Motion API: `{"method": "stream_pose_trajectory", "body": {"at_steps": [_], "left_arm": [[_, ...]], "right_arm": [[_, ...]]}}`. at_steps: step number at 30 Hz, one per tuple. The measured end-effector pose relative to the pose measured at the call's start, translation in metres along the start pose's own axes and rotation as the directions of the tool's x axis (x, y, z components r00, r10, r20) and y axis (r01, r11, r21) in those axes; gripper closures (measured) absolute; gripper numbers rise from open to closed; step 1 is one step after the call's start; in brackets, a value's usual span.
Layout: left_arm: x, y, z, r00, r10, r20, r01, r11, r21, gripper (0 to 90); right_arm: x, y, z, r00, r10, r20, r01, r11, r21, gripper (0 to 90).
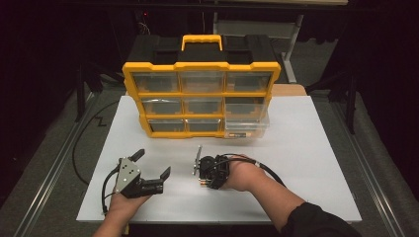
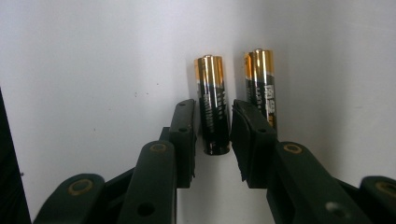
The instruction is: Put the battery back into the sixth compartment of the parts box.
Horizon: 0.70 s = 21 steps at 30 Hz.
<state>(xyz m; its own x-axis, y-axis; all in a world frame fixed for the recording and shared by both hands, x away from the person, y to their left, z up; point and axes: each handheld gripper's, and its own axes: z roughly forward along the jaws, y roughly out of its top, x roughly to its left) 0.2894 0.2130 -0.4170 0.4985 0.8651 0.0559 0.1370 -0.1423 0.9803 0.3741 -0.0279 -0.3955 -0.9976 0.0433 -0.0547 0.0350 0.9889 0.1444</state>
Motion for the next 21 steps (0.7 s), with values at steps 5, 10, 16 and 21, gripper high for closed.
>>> {"method": "stream_pose_trajectory", "body": {"at_steps": [5,10,16,21], "left_arm": [[0.0,0.0,0.0,1.0,0.0,0.0,0.0,1.0,0.0,0.5],[0.0,0.0,0.0,1.0,-0.001,0.0,0.001,1.0,0.0,0.4],[0.001,0.0,0.0,1.0,-0.004,-0.005,0.004,1.0,-0.002,0.5],[0.001,0.0,0.0,1.0,-0.002,-0.003,0.002,1.0,0.001,0.5]], "right_arm": [[0.0,0.002,0.003,0.9999,-0.005,-0.013,0.005,1.0,0.001,74.6],[0.001,0.001,0.003,0.9996,-0.022,-0.015,0.022,0.9997,0.002,78.7],[0.001,0.0,-0.001,0.9995,-0.021,-0.023,0.021,0.9998,-0.001,79.0],[0.001,-0.006,-0.009,0.9997,-0.021,-0.016,0.021,0.9998,0.007,79.0]]}}
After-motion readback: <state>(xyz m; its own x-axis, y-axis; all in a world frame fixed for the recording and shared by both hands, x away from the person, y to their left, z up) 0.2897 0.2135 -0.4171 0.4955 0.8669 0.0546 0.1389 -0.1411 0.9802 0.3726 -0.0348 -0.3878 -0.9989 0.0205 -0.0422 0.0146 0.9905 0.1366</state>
